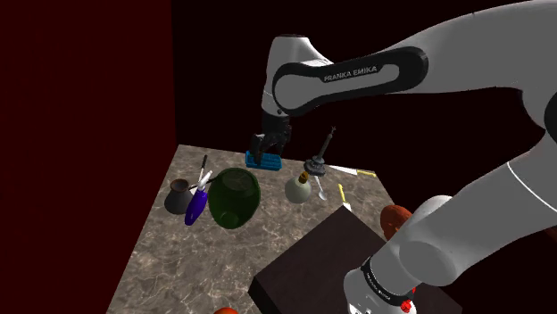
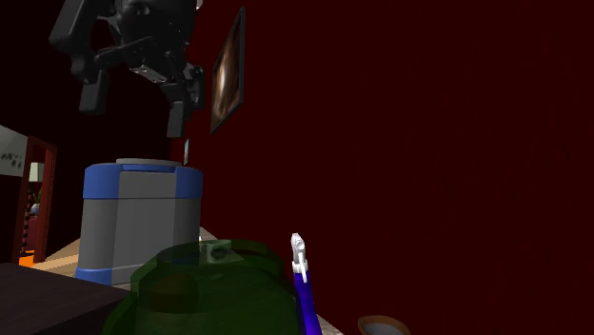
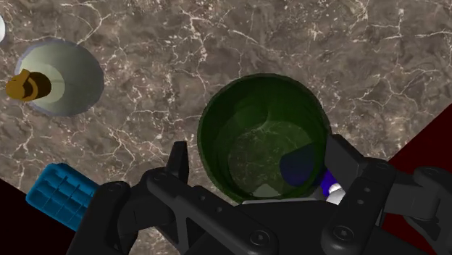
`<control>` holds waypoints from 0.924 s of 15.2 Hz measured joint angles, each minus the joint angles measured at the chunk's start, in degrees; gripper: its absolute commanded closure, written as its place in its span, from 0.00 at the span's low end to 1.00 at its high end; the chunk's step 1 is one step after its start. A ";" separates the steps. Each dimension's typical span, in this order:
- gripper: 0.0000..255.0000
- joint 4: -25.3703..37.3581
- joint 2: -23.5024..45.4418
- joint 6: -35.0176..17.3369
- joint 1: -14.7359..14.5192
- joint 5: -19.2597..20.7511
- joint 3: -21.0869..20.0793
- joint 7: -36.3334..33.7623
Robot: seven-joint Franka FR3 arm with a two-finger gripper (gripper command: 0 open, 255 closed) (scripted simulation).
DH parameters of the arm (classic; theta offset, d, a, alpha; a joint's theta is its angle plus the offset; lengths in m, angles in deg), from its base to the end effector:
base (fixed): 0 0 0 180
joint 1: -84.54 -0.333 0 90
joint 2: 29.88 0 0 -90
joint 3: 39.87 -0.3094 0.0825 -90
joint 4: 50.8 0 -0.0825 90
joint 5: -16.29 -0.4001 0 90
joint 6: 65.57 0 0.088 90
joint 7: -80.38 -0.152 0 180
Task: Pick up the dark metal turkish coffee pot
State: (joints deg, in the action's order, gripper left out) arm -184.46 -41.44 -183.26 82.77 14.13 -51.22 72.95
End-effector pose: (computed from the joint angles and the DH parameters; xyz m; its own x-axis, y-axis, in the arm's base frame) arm 0.4648 0.1107 0.3497 0.9942 0.0739 -0.0786 0.0756 -0.9970 0.0179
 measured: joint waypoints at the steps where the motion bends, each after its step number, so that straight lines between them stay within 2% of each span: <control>1: 0.00 0.39 2.01 -1.72 -0.10 0.28 -0.34 -0.43; 5: 0.00 4.61 10.51 -6.53 -0.80 1.91 -1.69 -2.68; 14: 0.00 19.38 30.52 -12.64 -3.59 7.52 -2.20 -7.18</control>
State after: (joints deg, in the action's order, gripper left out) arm -165.08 -10.92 -195.89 79.19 21.66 -53.42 65.77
